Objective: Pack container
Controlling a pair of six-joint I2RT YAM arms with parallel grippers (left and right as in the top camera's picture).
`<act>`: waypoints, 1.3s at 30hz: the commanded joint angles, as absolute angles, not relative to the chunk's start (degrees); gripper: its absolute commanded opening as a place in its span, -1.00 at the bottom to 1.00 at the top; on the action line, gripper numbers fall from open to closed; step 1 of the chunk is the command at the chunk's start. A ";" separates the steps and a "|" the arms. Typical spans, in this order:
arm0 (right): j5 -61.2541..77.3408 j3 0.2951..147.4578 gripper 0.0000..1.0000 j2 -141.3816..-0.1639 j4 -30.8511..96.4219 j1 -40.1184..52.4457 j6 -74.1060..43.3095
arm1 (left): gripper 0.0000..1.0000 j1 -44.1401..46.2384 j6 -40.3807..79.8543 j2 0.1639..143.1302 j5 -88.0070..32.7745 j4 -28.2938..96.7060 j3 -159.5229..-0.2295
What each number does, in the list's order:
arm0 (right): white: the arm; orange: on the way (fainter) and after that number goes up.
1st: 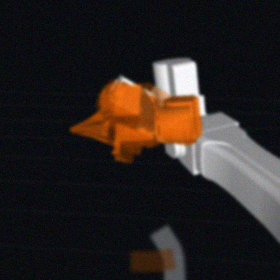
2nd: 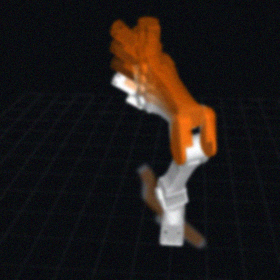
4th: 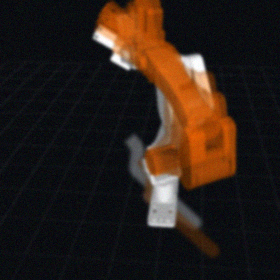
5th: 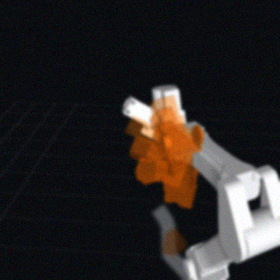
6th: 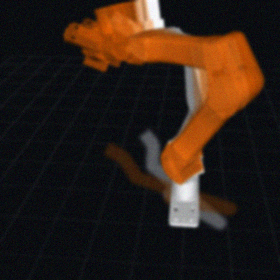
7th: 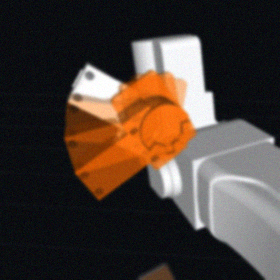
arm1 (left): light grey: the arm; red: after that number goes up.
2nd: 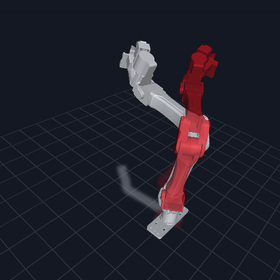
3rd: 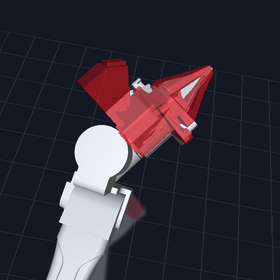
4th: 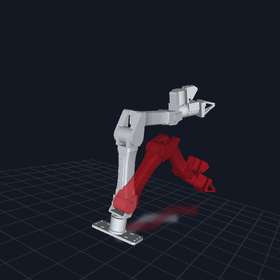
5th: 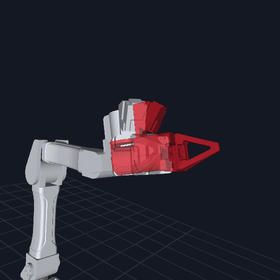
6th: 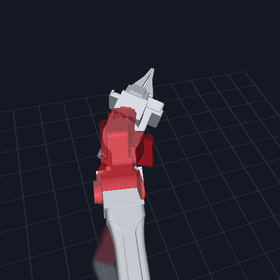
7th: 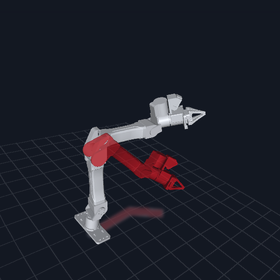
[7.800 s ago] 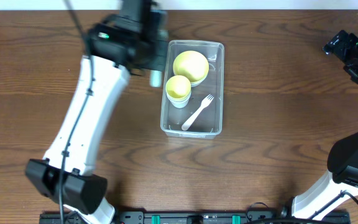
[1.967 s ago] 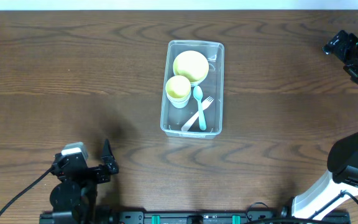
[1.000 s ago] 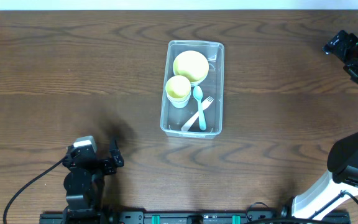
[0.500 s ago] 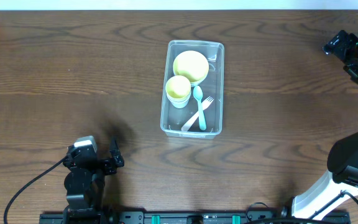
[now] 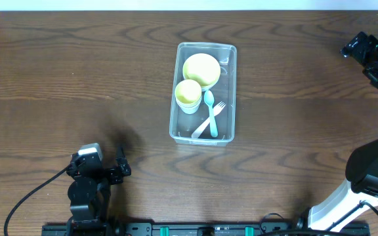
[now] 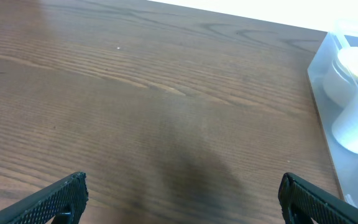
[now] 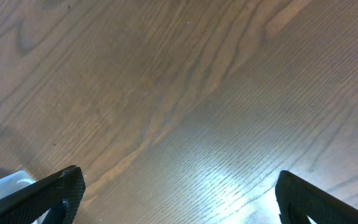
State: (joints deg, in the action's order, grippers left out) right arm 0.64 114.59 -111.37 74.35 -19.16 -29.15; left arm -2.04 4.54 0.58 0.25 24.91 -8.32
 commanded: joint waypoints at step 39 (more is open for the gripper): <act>-0.36 113.27 0.98 -78.72 68.79 -1.34 10.79 | 0.96 -1.80 5.02 0.16 0.69 25.23 -7.77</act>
